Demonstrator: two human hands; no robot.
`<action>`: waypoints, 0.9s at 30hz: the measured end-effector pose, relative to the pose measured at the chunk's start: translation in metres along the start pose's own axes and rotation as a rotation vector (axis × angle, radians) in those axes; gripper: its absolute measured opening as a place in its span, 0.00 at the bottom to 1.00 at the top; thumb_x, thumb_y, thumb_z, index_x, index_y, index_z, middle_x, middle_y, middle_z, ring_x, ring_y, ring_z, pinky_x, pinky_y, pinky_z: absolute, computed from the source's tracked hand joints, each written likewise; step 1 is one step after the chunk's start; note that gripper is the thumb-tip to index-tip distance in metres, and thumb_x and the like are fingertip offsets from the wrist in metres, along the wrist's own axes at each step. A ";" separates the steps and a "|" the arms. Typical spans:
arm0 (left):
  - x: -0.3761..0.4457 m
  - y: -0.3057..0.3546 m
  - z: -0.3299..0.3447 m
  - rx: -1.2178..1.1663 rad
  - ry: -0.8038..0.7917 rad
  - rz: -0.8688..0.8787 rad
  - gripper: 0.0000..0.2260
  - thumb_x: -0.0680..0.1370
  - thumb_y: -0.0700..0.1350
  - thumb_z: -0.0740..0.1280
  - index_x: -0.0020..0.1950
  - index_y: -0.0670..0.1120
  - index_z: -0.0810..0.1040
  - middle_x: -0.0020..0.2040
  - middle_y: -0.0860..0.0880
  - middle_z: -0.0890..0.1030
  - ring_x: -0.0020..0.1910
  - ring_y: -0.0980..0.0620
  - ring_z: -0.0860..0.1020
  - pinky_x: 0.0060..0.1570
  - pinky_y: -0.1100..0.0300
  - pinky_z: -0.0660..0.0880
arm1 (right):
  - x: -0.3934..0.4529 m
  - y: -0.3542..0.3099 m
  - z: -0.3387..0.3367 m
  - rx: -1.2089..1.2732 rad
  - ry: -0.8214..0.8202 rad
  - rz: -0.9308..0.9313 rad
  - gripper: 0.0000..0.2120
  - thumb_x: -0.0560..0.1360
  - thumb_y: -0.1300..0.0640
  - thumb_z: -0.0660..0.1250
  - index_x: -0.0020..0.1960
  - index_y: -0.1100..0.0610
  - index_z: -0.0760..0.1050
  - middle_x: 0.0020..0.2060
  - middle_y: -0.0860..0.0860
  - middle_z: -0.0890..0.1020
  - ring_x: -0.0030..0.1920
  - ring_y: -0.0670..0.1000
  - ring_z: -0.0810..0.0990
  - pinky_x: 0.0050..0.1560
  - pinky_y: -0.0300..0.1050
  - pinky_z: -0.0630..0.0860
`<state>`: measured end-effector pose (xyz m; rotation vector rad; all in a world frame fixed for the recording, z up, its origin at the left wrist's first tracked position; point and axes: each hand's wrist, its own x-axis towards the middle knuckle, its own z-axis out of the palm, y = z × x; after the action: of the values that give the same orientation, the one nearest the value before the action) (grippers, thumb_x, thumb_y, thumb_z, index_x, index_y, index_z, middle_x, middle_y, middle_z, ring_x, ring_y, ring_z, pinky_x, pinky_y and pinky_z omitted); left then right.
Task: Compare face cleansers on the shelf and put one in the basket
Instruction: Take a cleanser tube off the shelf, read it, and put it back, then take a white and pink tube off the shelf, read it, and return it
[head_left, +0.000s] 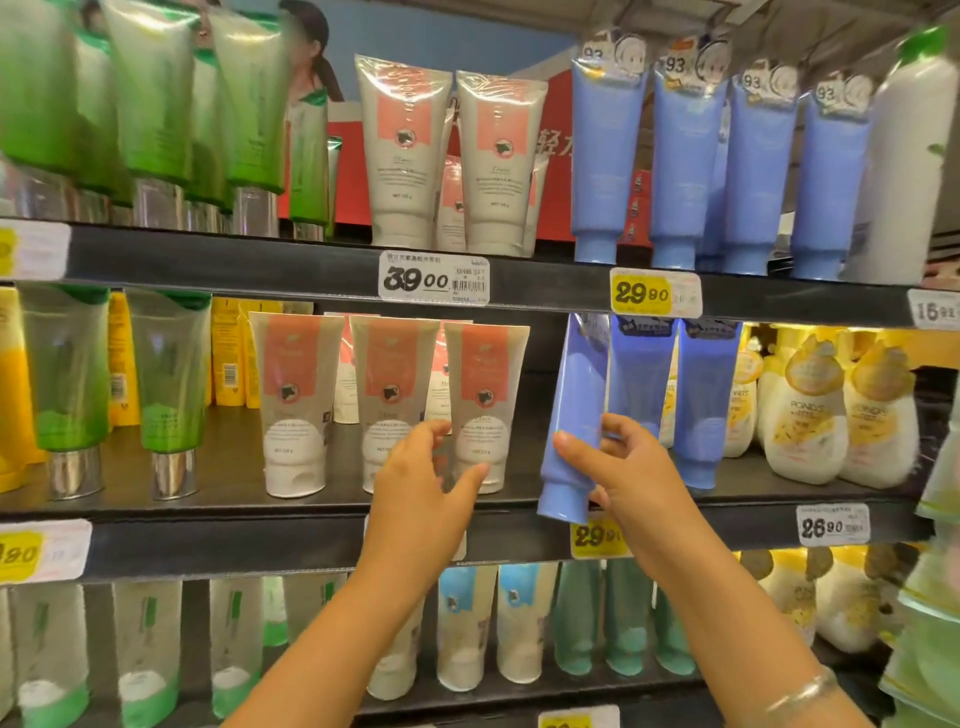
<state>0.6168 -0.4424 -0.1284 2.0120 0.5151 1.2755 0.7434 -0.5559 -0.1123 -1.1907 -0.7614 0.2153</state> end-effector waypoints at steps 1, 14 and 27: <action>0.003 -0.002 0.003 0.033 -0.007 0.013 0.22 0.73 0.43 0.71 0.66 0.45 0.70 0.59 0.49 0.76 0.56 0.51 0.76 0.56 0.62 0.74 | 0.004 0.000 0.001 -0.027 0.017 -0.024 0.13 0.69 0.60 0.73 0.47 0.49 0.70 0.39 0.46 0.83 0.33 0.38 0.82 0.30 0.33 0.76; 0.023 -0.009 0.028 0.089 -0.017 -0.023 0.35 0.73 0.47 0.71 0.74 0.47 0.57 0.66 0.46 0.73 0.63 0.47 0.73 0.55 0.62 0.69 | 0.023 0.025 0.012 -0.398 0.180 -0.293 0.30 0.67 0.56 0.76 0.58 0.46 0.60 0.50 0.43 0.72 0.49 0.43 0.73 0.43 0.31 0.69; 0.035 -0.016 0.034 0.051 -0.043 -0.126 0.32 0.70 0.50 0.73 0.70 0.48 0.63 0.62 0.49 0.76 0.59 0.50 0.75 0.54 0.59 0.73 | 0.014 0.038 0.004 -0.541 0.134 -0.230 0.25 0.71 0.60 0.72 0.59 0.47 0.61 0.57 0.51 0.74 0.54 0.53 0.76 0.55 0.53 0.75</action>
<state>0.6633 -0.4207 -0.1280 2.0110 0.6484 1.1512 0.7601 -0.5311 -0.1403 -1.5922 -0.8578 -0.2783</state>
